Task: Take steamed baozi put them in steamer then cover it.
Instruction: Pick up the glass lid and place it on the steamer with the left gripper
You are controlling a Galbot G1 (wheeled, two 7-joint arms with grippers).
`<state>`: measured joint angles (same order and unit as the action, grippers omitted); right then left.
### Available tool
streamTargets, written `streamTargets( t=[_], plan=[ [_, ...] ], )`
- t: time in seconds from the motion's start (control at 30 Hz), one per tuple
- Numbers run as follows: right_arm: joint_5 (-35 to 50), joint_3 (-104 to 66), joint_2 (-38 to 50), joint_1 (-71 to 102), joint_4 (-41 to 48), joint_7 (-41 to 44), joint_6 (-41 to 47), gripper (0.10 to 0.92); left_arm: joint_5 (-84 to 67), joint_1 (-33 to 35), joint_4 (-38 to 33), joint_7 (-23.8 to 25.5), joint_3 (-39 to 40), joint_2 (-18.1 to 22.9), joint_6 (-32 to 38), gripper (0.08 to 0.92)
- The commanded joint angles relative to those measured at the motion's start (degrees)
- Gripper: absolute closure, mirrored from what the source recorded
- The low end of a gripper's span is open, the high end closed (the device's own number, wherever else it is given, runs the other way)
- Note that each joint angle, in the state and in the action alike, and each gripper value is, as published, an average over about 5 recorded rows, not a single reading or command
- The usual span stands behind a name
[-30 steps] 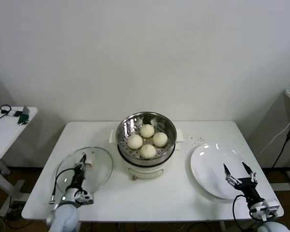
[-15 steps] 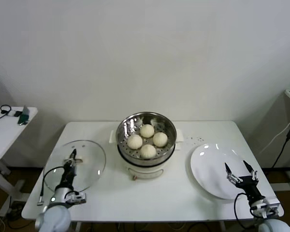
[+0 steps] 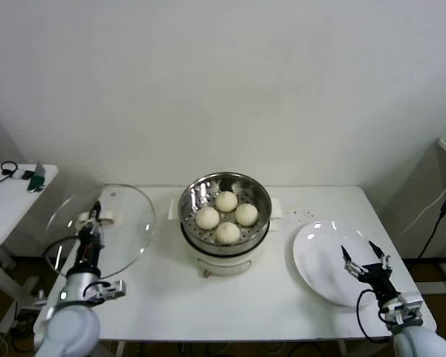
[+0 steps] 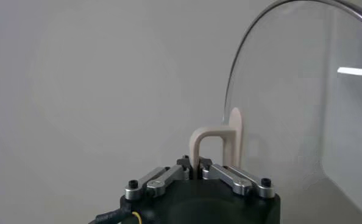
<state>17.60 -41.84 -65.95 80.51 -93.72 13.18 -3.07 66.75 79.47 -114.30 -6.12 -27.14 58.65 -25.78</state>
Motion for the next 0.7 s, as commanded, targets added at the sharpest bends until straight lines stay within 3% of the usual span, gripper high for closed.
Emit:
streamTargets(
  t=[0.03, 0.27, 0.7],
  plan=[
    [-2.29, 4.07, 0.06, -3.97, 1.34, -0.45, 0.68, 0.203, 2.66, -17.17, -8.4, 11.14, 20.61, -5.34, -13.27, 0.849],
    [-3.44, 5.26, -0.23, -5.44, 2.35, -0.79, 0.9, 0.203, 9.23, -28.35, -4.35, 20.34, 33.66, 1.93, -17.24, 0.849],
    [-4.25, 3.49, -0.59, -4.64, 2.79, -1.01, 0.6, 0.203, 17.26, -39.21, 8.77, 27.93, 45.4, 17.78, -19.22, 0.849]
  ],
)
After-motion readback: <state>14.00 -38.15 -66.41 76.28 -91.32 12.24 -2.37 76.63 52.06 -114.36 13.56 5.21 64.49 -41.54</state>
